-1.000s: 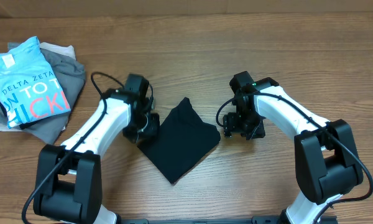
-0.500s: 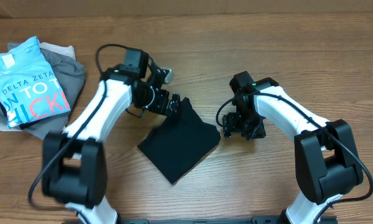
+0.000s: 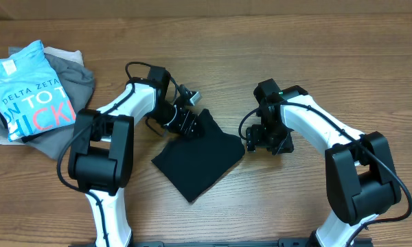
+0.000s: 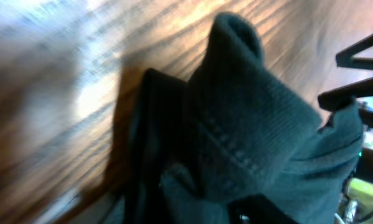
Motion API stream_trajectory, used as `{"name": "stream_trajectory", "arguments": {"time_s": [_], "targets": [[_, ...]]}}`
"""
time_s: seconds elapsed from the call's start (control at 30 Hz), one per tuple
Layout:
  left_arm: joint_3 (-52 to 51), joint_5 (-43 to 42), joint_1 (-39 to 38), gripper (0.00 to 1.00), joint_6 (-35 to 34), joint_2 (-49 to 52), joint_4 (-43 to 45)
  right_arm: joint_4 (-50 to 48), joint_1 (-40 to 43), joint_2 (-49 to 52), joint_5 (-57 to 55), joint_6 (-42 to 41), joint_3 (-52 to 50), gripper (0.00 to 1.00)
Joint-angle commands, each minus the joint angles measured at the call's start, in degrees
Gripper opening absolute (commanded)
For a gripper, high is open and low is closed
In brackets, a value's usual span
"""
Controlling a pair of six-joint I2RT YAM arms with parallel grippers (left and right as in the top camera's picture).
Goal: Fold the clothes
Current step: 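Grasp the folded black shirt with the left gripper, then carry the folded shirt left and place it on the shirt stack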
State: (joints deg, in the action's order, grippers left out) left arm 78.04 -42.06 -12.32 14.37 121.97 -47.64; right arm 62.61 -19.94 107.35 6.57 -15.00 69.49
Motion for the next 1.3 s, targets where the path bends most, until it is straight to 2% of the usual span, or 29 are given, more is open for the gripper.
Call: {"name": "stream_trajectory", "arguments": {"time_s": [0.0, 0.13, 0.27, 0.3, 0.33, 0.4, 0.43, 0.57, 0.67, 0.83, 1.0, 1.27], "targets": [[-2.05, 2.89, -0.72, 0.47, 0.94, 4.28, -0.9, -0.13, 0.15, 0.11, -0.5, -0.22, -0.11, 0.8], [-2.08, 3.19, -2.05, 0.49, 1.03, 4.31, -2.03, 0.22, 0.15, 0.11, -0.5, -0.2, -0.11, 0.8], [-2.1, 4.07, -4.07, 0.47, 3.5, 4.28, -3.91, 0.66, 0.15, 0.11, -0.5, -0.22, -0.11, 0.8], [-2.19, 4.66, -4.66, 0.44, 3.87, 4.31, -4.2, 0.76, 0.15, 0.11, -0.5, -0.22, -0.11, 0.8], [-2.23, 5.14, -5.05, 0.3, 3.89, 4.31, -4.35, 0.74, 0.15, 0.11, -0.5, -0.2, -0.11, 0.8], [-2.23, 4.98, -5.35, 0.1, 3.87, 4.31, -4.42, 0.72, 0.15, 0.11, -0.5, -0.2, -0.11, 0.8], [-2.23, 4.98, -5.35, 0.04, 3.87, 4.31, -4.5, 0.74, 0.15, 0.11, -0.5, -0.22, -0.11, 0.8], [0.87, 7.34, -3.82, 0.04, 4.09, 4.11, -7.72, 0.92, 0.15, 0.11, -0.5, -0.26, -0.11, 0.8], [7.17, 13.44, -0.79, 0.04, -1.49, 3.54, -10.86, 1.03, 0.5, 0.11, -0.55, -1.73, -0.11, 0.81], [19.82, 17.9, 4.83, 0.04, -6.36, 0.5, -16.11, 1.18, 3.72, 0.11, -0.55, -2.82, -0.11, 0.81], [28.83, 26.23, 10.49, 0.04, -12.41, -5.92, -18.67, 1.57, 8.17, 0.11, -0.55, -2.73, -0.11, 0.81], [32.22, 37.51, 18.23, 0.04, -13.33, -20.37, -18.36, 1.11, 11.56, 0.11, -0.55, -1.25, -0.11, 0.81]]}}
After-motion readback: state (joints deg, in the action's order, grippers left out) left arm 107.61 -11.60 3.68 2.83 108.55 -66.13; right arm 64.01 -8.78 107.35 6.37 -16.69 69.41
